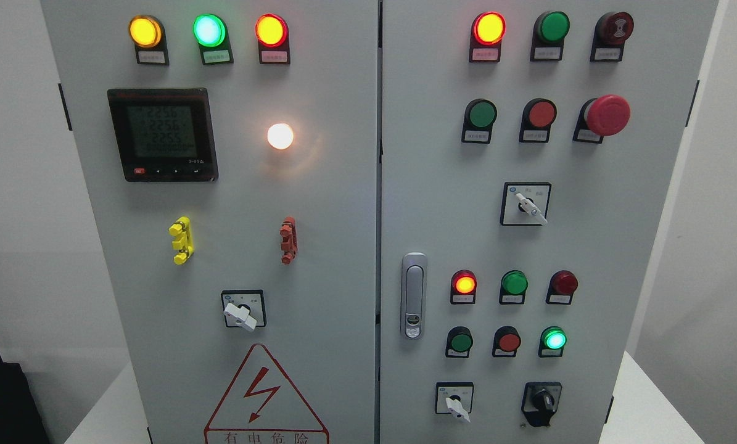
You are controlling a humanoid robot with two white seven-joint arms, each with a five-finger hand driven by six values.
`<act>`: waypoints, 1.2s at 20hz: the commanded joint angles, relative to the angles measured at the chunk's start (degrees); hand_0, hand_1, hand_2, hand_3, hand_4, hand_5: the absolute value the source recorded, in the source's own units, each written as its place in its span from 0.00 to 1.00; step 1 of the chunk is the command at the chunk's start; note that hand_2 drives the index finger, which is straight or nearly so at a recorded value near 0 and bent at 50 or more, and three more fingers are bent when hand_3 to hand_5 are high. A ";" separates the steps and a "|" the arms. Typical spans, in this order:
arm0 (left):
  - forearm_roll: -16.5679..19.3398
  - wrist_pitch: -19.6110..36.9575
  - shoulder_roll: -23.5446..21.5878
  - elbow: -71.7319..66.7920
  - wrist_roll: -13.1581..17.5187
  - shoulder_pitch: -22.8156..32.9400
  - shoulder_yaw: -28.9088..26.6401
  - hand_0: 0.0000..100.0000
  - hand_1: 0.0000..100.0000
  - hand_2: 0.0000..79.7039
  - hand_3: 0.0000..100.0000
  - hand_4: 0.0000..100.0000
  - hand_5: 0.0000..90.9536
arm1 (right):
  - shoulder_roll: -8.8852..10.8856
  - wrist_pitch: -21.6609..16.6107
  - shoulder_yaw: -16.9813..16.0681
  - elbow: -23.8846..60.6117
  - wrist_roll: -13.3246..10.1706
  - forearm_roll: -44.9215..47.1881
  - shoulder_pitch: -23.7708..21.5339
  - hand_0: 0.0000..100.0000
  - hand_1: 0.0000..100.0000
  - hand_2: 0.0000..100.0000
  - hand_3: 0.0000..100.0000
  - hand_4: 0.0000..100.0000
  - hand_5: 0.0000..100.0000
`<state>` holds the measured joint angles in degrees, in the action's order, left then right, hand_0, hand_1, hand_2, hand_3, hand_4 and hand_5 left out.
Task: Trip black knob to open circuit
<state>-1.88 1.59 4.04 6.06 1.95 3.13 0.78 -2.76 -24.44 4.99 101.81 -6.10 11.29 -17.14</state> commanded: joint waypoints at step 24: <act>-0.14 0.08 0.09 0.01 -0.01 -0.14 -0.07 0.12 0.39 0.00 0.00 0.00 0.00 | -0.50 -1.40 1.61 2.60 3.46 -0.13 -2.90 0.01 0.00 0.00 0.00 0.00 0.00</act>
<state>-1.88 1.58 4.04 6.06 1.95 3.13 0.78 -3.08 -24.98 6.48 102.78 -3.10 11.25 -20.08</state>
